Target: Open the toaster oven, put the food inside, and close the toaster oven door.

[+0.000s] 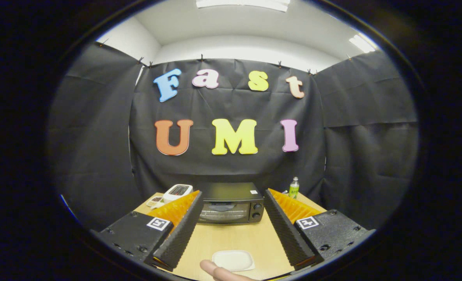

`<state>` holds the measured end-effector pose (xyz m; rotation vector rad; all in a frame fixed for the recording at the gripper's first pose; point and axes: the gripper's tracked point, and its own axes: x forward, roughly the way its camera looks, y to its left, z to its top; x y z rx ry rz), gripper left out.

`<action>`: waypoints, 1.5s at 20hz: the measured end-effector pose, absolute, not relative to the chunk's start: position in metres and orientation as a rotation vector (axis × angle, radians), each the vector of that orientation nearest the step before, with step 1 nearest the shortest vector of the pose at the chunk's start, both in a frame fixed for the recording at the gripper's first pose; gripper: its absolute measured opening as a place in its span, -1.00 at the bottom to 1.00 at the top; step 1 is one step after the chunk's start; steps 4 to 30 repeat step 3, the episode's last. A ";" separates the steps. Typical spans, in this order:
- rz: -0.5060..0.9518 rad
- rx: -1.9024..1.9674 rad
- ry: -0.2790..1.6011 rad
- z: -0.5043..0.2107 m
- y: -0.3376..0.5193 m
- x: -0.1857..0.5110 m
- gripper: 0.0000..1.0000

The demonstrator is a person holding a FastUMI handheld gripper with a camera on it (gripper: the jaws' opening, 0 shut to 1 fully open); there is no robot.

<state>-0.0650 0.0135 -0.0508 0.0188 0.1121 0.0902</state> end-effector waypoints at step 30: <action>0.144 0.001 0.090 -0.054 0.011 -0.081 1.00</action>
